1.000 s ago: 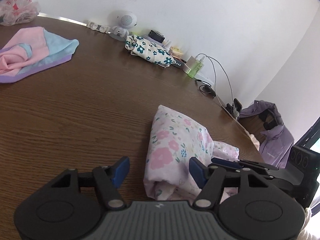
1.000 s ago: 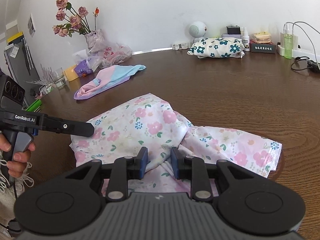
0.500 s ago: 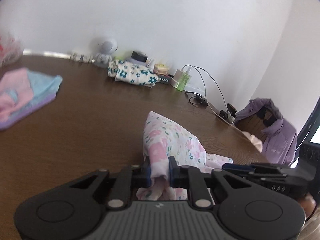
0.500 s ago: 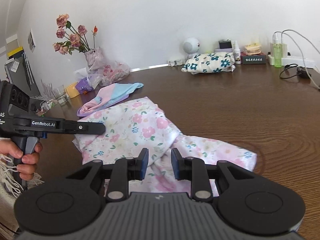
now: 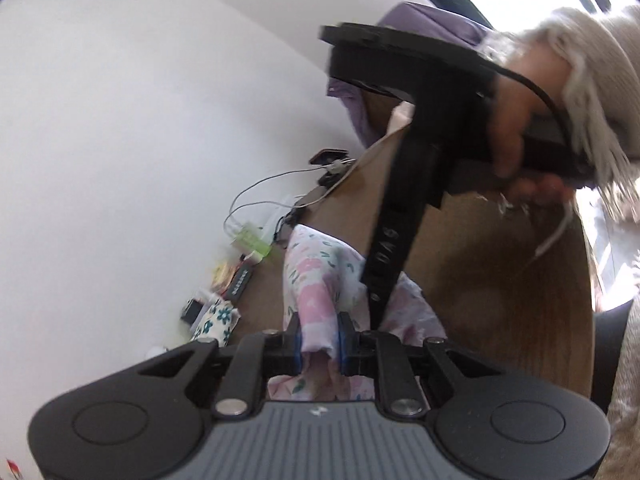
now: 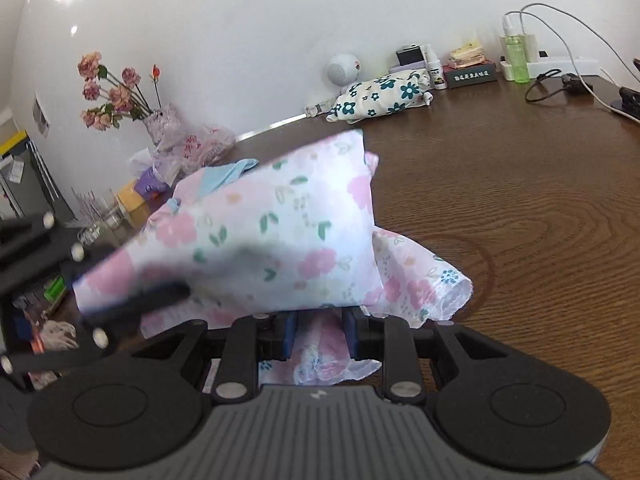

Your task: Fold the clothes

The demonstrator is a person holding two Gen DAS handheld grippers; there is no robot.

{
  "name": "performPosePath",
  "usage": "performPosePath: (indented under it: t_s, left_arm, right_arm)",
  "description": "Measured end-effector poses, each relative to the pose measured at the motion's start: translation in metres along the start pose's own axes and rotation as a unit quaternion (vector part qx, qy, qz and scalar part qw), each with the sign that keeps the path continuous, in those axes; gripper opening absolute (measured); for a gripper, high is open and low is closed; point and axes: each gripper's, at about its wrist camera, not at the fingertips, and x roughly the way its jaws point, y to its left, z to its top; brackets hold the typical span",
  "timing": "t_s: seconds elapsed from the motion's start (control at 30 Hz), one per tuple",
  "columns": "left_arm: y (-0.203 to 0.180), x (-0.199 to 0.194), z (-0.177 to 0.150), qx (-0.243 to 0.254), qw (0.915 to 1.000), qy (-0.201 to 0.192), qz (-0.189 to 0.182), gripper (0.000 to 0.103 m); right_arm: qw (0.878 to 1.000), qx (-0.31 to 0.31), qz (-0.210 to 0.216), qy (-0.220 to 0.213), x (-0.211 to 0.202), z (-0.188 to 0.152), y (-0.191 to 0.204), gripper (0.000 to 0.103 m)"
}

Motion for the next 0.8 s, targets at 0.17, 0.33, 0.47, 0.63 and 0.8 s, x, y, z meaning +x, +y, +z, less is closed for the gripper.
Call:
performPosePath:
  t_s: [0.17, 0.33, 0.47, 0.63, 0.8]
  left_arm:
    - [-0.018, 0.005, 0.000, 0.037, 0.9976, 0.007, -0.058, 0.017]
    - [-0.019, 0.013, 0.000, 0.032, 0.9956, 0.022, -0.085, 0.029]
    - [-0.015, 0.013, 0.000, 0.024, 0.9943, 0.025, -0.101, 0.040]
    - [0.014, 0.000, 0.003, -0.082, 0.9880, 0.027, -0.128, 0.054]
    - [0.068, -0.013, -0.009, -0.283, 0.9421, 0.011, -0.179, 0.061]
  right_arm:
    - [1.000, 0.021, -0.016, 0.000, -0.027, -0.011, -0.018, 0.024]
    - [0.998, 0.042, -0.030, -0.040, -0.063, -0.010, -0.029, 0.025]
    - [0.996, 0.031, -0.003, -0.081, -0.076, 0.010, -0.023, 0.036]
    - [0.998, -0.006, 0.011, -0.061, -0.048, 0.039, -0.015, 0.044]
    - [0.999, 0.031, 0.033, -0.017, -0.009, 0.046, -0.033, 0.048]
